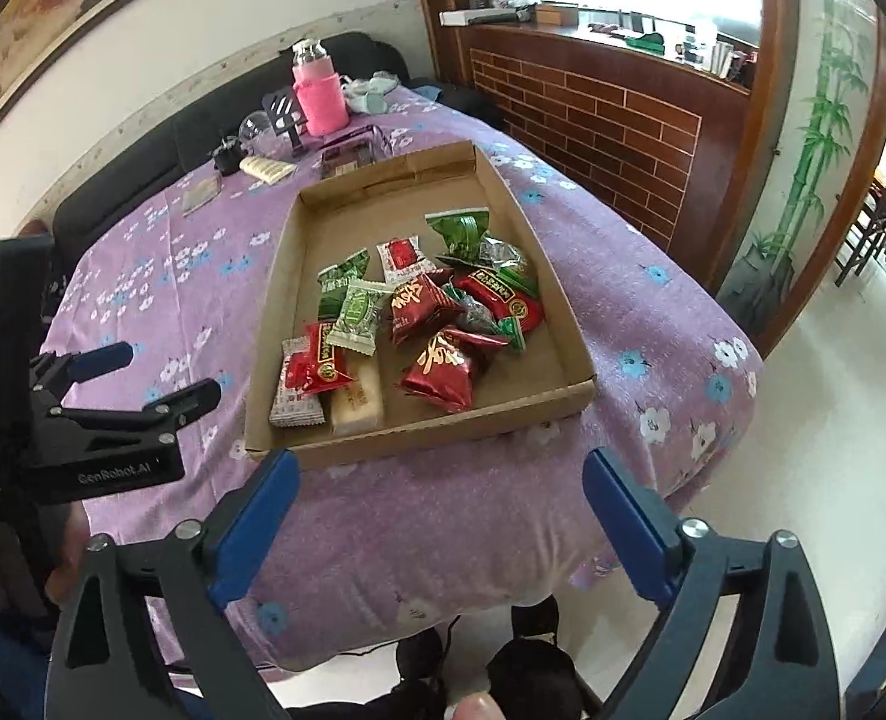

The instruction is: Organize snacks

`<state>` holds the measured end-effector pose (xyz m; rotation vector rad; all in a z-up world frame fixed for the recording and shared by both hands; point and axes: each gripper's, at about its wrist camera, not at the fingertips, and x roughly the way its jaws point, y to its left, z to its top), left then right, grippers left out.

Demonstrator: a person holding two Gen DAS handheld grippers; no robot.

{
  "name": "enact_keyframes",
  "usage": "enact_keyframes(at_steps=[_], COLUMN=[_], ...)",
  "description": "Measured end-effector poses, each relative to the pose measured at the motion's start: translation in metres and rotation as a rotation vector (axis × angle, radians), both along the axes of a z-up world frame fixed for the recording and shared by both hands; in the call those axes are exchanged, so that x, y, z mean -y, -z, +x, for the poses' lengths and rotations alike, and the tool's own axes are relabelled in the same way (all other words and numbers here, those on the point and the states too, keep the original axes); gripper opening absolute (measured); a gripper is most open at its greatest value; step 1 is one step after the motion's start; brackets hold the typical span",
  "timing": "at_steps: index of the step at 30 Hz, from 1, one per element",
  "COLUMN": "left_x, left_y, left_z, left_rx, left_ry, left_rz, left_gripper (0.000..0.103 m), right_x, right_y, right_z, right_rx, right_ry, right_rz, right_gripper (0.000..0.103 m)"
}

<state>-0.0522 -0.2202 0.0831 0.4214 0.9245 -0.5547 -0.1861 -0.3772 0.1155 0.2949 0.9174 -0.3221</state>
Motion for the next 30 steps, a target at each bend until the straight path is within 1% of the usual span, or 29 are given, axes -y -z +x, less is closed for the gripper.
enact_keyframes(at_steps=[1,4,7,9,14,19,30], left_x=[-0.001,-0.003,-0.009,-0.015,-0.026,-0.027,-0.012], left_y=[-0.001,-0.006,-0.014,-0.019,-0.018,-0.015,-0.011], left_z=[0.000,-0.002,-0.005,-0.005,0.001,0.002,-0.007], left_rx=[0.000,0.029,0.073,0.084,0.042,0.037,0.041], left_ry=[0.001,0.003,-0.026,-0.051,-0.093,-0.120,-0.059], left_rz=[0.008,0.025,0.057,0.057,0.060,0.079,0.100], left_gripper=[0.102,0.102,0.102,0.102,0.102,0.102,0.102], right_x=[-0.001,0.000,0.002,0.001,-0.007,-0.005,0.002], right_y=[-0.001,-0.005,-0.006,-0.007,-0.007,-0.003,0.003], right_z=[-0.001,0.002,0.014,0.022,0.036,0.039,0.025], right_rx=[0.007,0.033,0.049,0.066,0.069,0.059,0.050], right_ry=[0.003,0.003,-0.016,-0.044,-0.107,-0.117,-0.067], right_rz=[-0.001,0.006,0.033,0.050,0.050,0.063,0.072], right_gripper=[0.103,0.103,0.103,0.103,0.103,0.103,0.103])
